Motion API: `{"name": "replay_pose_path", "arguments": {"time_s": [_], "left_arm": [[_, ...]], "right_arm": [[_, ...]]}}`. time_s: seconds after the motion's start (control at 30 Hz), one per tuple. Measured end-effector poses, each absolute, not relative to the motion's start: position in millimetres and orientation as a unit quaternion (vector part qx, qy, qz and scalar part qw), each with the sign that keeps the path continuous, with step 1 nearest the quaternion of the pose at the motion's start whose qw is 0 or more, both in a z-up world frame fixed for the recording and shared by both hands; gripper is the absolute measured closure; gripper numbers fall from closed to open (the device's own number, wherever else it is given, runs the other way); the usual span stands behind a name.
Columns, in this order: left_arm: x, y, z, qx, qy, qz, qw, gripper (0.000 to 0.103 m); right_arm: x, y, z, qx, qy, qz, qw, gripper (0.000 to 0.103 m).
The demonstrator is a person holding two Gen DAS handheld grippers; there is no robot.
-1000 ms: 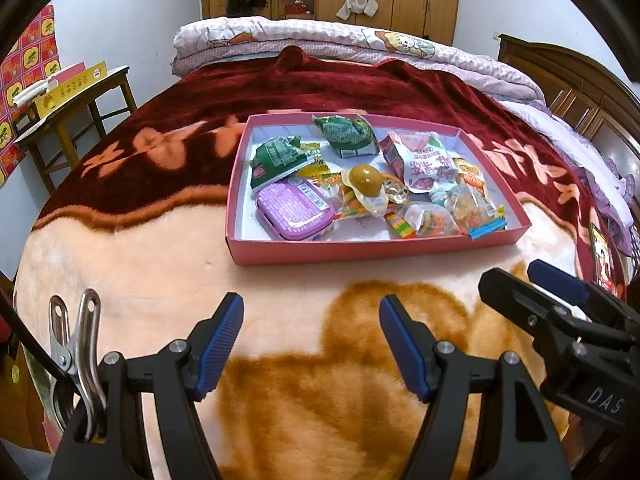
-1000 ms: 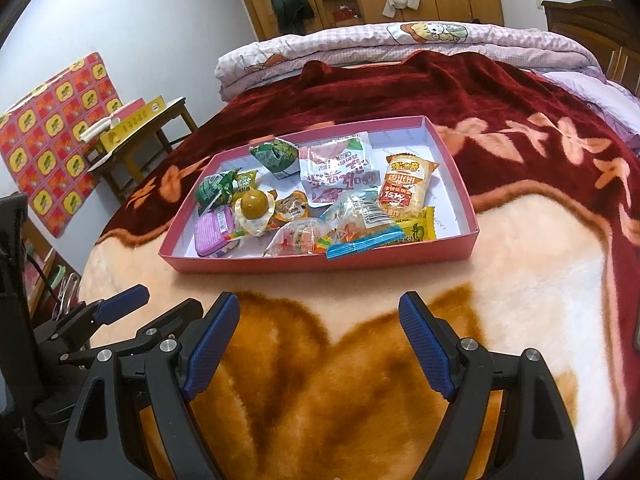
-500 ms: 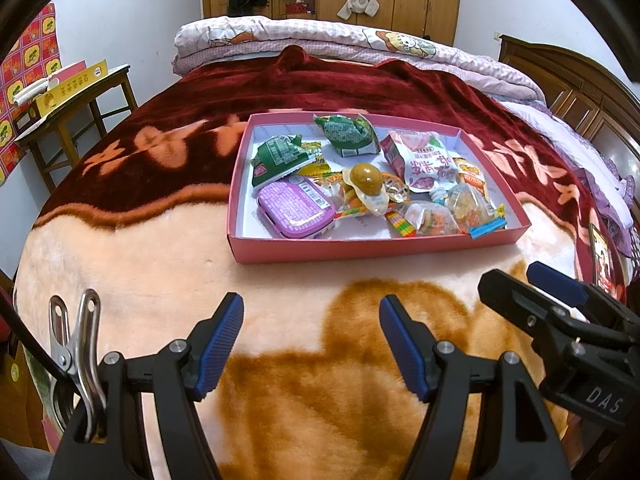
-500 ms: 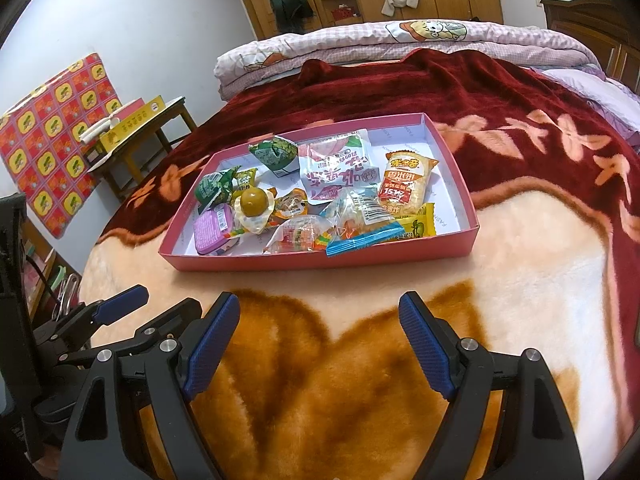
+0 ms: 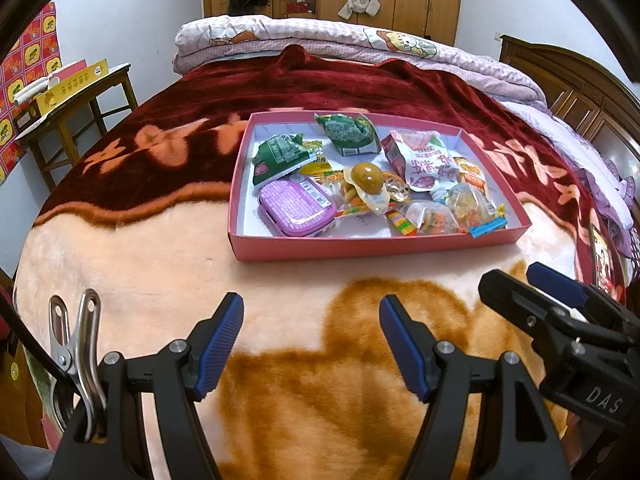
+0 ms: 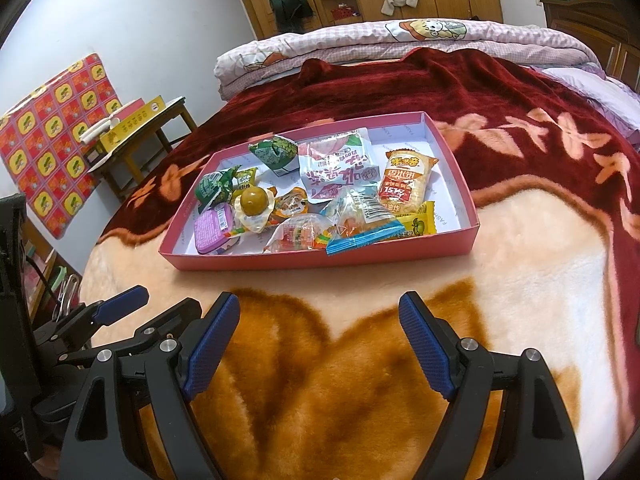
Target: Organize snacks
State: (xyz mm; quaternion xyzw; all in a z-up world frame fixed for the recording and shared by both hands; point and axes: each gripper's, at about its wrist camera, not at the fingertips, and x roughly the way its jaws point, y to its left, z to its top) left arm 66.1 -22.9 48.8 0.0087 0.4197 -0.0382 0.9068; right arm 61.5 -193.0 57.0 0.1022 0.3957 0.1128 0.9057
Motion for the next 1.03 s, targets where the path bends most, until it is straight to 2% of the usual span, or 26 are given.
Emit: {"name": "replay_pose_path", "arguments": {"time_s": [1.03], "left_arm": [[62.7, -21.0, 39.9, 0.004, 0.431, -0.033, 0.902, 0.029]], "right_arm": [[59.4, -191.5, 49.5, 0.103, 0.400, 0.109, 0.904, 0.019]]}}
